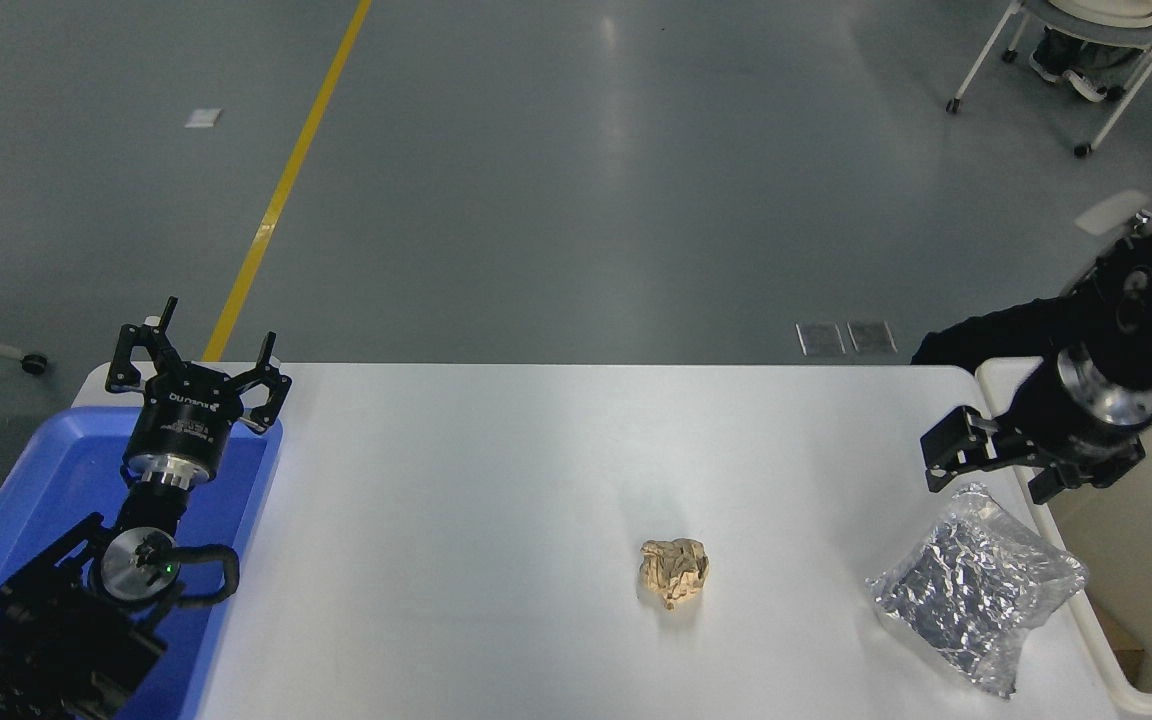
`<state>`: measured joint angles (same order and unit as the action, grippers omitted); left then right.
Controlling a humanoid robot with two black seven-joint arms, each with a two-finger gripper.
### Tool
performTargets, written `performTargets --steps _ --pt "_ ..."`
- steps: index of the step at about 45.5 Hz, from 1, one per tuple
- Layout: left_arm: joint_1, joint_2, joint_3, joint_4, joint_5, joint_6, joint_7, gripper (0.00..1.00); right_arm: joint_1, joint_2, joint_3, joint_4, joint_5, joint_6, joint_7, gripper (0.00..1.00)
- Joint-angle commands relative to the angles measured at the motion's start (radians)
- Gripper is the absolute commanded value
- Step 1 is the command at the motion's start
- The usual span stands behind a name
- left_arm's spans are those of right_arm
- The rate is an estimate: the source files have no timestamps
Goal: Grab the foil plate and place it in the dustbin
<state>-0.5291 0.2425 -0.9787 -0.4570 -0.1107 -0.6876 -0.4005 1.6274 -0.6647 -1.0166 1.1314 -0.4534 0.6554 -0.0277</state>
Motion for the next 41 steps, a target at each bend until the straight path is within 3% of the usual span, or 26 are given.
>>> performTargets --steps 1,14,26,28,29,30,34,41 --pt "0.000 0.000 0.000 0.000 0.000 -0.001 0.000 1.00 -0.220 -0.128 0.090 -0.085 -0.037 -0.049 0.000 1.00" --pt "0.000 0.000 0.002 0.000 0.000 0.000 0.000 1.00 -0.575 -0.073 0.398 -0.266 -0.024 -0.099 -0.001 1.00" --pt "0.000 0.000 0.002 0.000 0.000 -0.001 0.000 1.00 -0.707 0.025 0.461 -0.410 -0.028 -0.184 0.000 0.98" --pt "0.000 0.000 0.002 0.000 0.000 -0.001 0.000 1.00 -0.718 0.037 0.461 -0.430 -0.030 -0.201 0.002 0.84" --pt "0.000 0.000 0.002 0.000 0.000 0.000 0.000 1.00 -0.724 0.042 0.461 -0.436 -0.033 -0.210 0.002 0.69" --pt "0.000 0.000 0.002 0.000 0.000 -0.001 0.000 1.00 -0.728 0.050 0.461 -0.441 -0.039 -0.221 0.005 0.42" --pt "0.000 0.000 0.002 0.000 0.000 -0.001 0.000 1.00 -0.736 0.053 0.461 -0.447 -0.047 -0.229 0.006 0.03" --pt "0.000 0.000 0.002 0.000 0.000 0.000 0.000 1.00 -0.741 0.059 0.464 -0.461 -0.051 -0.261 0.003 0.00"
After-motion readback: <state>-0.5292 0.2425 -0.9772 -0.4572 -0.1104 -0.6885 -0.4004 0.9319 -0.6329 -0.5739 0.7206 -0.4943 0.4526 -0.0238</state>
